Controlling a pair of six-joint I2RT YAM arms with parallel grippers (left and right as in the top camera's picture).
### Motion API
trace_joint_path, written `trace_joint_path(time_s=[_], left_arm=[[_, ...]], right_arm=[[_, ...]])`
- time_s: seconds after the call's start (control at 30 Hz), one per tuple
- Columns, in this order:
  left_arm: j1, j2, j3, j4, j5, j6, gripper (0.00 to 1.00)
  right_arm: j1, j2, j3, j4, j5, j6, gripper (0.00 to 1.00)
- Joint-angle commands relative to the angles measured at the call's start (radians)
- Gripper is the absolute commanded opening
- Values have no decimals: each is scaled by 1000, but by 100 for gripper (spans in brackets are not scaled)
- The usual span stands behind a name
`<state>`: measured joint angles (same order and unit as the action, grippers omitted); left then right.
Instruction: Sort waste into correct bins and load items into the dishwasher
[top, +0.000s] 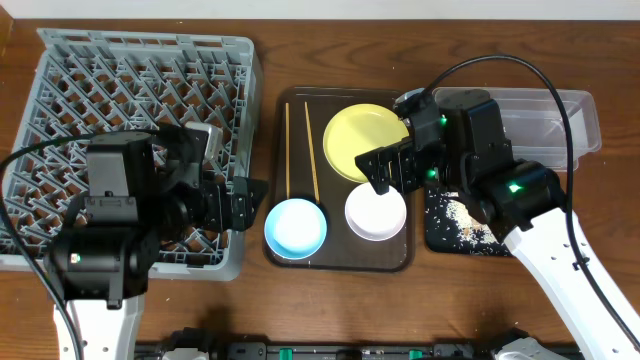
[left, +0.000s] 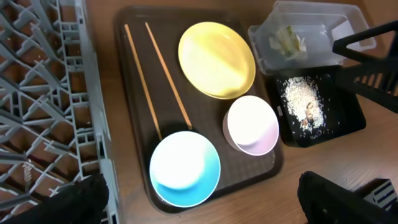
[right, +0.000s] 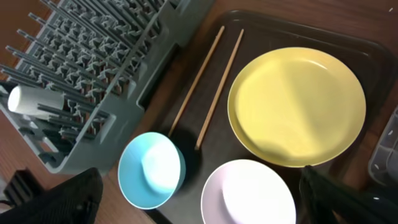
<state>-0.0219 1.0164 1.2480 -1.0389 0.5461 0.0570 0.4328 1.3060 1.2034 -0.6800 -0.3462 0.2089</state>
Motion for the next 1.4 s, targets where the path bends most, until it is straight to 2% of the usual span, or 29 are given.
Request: trace_joint_path(time_s=[0.0,0.23,0.43,0.63,0.77,1.0,1.37], left_arm=[[-4,13,17,0,-8,11,98],[-4,29,17,0,-8,11,98],[-4,29,17,0,-8,10,98],[-4,29,17,0,-8,10,98],[-4,29,17,0,-8,10,98],[-4,29,17,0,-8,11,98],[-4,29,17,0,-8,11,98]], right_arm=[[14,-5,9,-8,5,7,99],[13,-5,9,-23,5,7,99],[-30,-72,9,-64,83,-159,99],[-44,-271,-56,-19,296,-289,99],[-58,-440,-226,129,428,-296,99],[-129,-775,-646,463,409,-297,99],[-243,-1221,-1076,590,262,-296,99]])
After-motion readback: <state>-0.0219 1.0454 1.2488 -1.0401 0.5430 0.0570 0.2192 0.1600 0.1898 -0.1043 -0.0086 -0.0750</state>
